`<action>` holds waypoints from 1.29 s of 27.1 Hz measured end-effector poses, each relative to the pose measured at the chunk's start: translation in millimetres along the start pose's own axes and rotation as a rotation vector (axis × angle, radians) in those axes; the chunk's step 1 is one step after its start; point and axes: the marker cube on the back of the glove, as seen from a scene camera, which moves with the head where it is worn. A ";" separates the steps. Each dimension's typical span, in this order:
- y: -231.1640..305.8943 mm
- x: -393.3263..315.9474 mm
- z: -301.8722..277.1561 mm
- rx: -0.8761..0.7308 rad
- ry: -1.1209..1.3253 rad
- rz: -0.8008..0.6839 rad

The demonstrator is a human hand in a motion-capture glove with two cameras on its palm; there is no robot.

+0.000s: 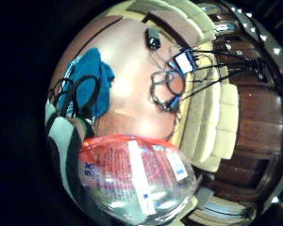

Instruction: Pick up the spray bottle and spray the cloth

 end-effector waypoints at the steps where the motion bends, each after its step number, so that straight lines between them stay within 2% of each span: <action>1: -3.7 -13.3 5.5 -0.025 0.047 -0.013; 8: -12.5 -86.2 39.7 -0.146 0.310 -0.076; 15: -14.5 -98.3 42.5 -0.158 0.269 -0.083; 20: -6.0 -63.5 11.6 -0.085 0.044 -0.049; 27: 35.7 -18.8 -35.6 0.079 -0.432 -0.014; 35: 84.9 -16.7 -54.6 0.246 -0.965 -0.001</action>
